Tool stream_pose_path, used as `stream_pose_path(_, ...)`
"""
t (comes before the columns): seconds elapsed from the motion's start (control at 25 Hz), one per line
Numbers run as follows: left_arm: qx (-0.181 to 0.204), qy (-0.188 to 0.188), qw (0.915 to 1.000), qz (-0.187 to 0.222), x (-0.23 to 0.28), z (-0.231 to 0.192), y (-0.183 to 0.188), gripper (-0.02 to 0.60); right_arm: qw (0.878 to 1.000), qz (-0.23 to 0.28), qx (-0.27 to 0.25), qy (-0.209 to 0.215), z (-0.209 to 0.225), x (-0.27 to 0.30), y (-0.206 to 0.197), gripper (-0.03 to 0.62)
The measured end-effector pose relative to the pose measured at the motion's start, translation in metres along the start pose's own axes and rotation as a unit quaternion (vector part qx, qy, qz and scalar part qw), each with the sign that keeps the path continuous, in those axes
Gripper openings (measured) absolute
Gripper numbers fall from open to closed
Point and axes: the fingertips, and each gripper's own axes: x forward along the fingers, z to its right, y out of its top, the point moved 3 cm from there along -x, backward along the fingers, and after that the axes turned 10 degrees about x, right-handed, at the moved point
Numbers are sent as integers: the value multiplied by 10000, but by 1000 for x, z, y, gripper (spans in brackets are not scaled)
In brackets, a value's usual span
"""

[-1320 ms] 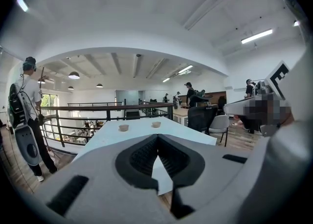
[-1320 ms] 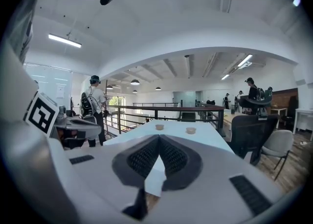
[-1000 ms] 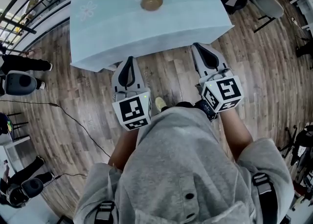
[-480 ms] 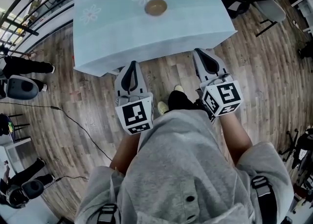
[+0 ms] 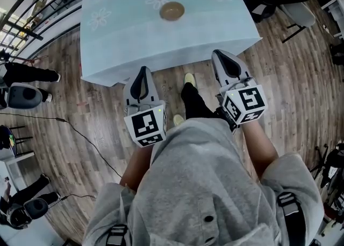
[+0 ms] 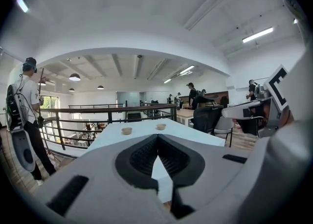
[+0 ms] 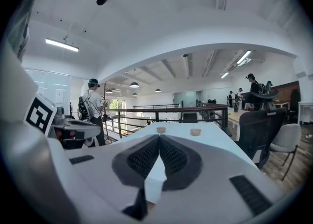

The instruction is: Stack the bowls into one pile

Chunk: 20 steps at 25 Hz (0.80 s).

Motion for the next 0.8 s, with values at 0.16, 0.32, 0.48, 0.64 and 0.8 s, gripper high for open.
stream_pose_path(0.16, -9, -50, 10000, -54, 18, -1, -1, 18, 10000, -20, 6, -13, 10, 15, 3, 26)
stream_pose_path(0.32, -26, -127, 9998, -116, 35, -2, 0, 18, 9999, -80, -3, -74, 16, 25, 2, 27)
stream_pose_path(0.48, -54, -179, 9997, -164, 53, -2, 0, 18, 9998, -184, 21, -122, 29, 37, -1, 26)
stream_pose_path(0.64, -46, -177, 9995, -266, 72, -6, -5, 18, 9996, -255, 13, -150, 42, 54, 1, 26)
stream_pose_path(0.8, -60, -108, 9992, -368, 96, -14, -4, 18, 9994, -297, -49, -152, 58, 79, 10, 26)
